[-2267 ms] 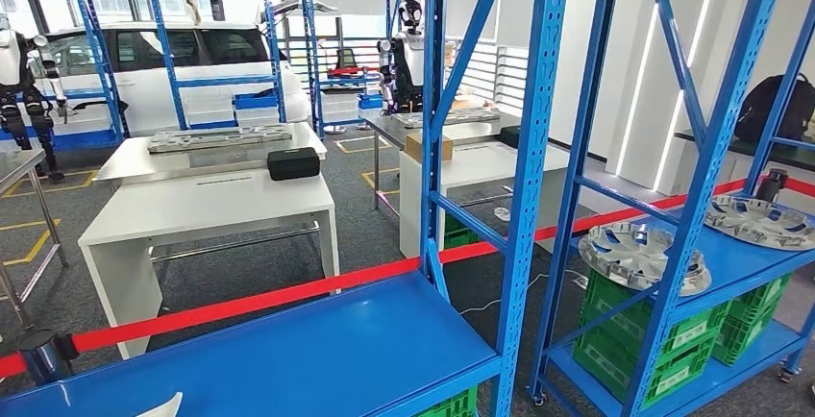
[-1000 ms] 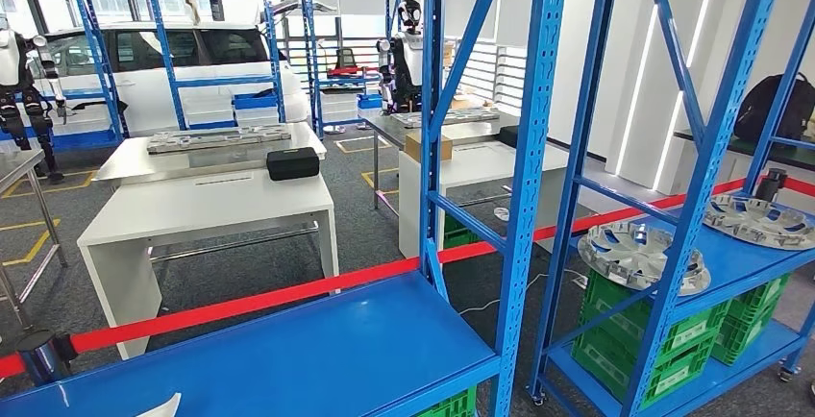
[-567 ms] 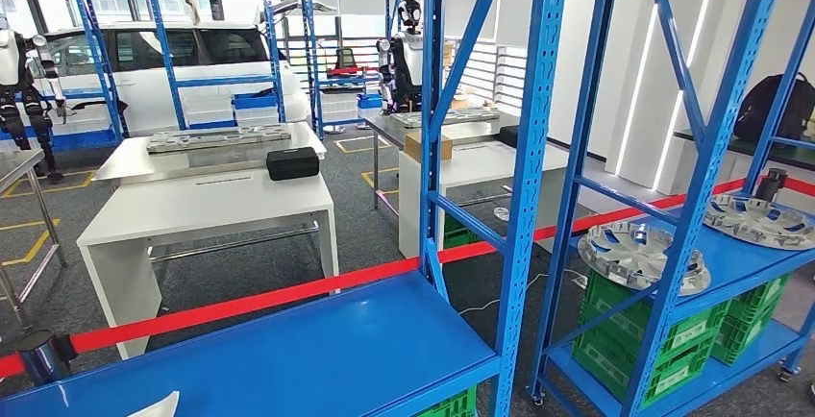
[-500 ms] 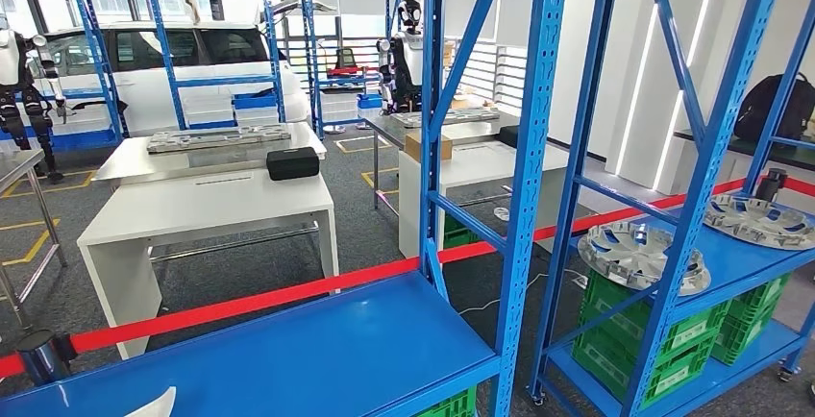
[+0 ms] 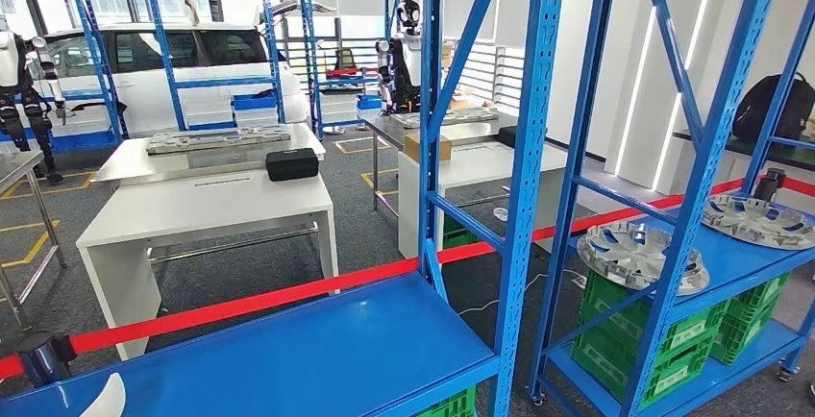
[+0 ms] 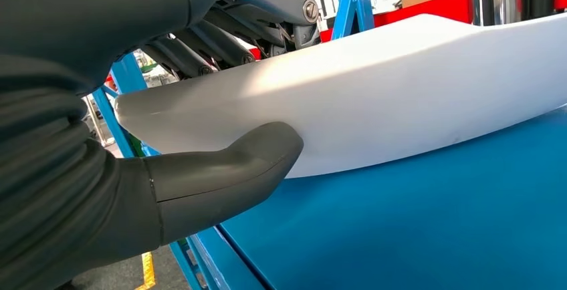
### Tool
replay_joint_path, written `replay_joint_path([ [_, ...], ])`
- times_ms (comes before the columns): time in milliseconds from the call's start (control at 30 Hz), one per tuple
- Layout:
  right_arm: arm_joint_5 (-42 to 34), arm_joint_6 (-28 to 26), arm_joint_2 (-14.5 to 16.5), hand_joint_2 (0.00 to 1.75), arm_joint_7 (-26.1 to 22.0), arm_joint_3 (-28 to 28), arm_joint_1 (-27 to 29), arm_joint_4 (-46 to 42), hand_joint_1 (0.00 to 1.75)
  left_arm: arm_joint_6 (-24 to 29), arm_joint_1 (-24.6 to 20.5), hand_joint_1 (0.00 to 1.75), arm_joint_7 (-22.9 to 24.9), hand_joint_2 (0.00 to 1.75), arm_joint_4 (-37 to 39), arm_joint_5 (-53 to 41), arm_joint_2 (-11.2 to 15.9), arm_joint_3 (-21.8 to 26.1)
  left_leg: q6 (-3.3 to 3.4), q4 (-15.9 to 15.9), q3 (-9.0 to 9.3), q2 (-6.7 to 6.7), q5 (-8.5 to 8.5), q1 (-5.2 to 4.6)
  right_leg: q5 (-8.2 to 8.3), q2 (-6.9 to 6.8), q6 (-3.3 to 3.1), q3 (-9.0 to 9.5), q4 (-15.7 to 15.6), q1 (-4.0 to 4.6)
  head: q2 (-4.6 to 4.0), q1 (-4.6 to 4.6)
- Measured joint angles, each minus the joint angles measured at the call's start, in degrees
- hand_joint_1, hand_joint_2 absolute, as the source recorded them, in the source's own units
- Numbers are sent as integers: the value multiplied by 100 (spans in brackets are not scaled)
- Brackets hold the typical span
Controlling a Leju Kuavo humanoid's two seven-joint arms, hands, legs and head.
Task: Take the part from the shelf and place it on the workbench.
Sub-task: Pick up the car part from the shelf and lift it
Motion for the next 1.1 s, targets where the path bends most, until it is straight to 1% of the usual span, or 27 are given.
replay_joint_path([
  [233,-22,-3,1,0,-4,-27,0,0,0,-1,0,175,-21,175,0,2,0,1,0,0,0,0,0,0,0,0,0,0,1,0,0,0],
  [333,-21,-17,0,0,-17,-34,0,0,0,-24,1,175,-113,44,0,4,1,4,0,0,0,0,0,0,0,-1,0,0,1,0,0,0],
  [367,-21,-22,1,0,-22,-34,0,0,0,-42,1,175,-157,44,0,7,1,4,0,0,0,0,0,0,0,-1,0,1,1,-1,0,0],
  [467,-21,-35,1,0,-37,-35,0,0,0,-84,2,175,-293,175,0,28,2,13,0,0,0,0,0,0,0,-3,0,1,1,-1,0,0],
  [600,-42,-43,0,0,-152,-58,0,0,0,-69,9,175,-457,175,0,131,-2,86,0,0,0,-1,0,0,0,-3,0,2,1,-1,0,0],
  [800,-152,-28,0,0,-507,-140,1,0,0,-13,19,175,-567,175,-1,195,-7,173,0,0,0,-2,0,0,0,-3,0,3,1,-1,0,0],
  [1000,-172,-28,0,0,-631,-211,1,0,0,324,19,175,-439,175,-2,11,-8,188,0,0,1,-1,0,0,0,-2,1,2,1,-1,0,0],
  [1100,-143,-30,0,0,-646,-230,3,0,0,390,-12,175,-372,175,-3,-19,3,188,0,0,0,1,0,0,0,0,1,0,1,-1,0,0],
])
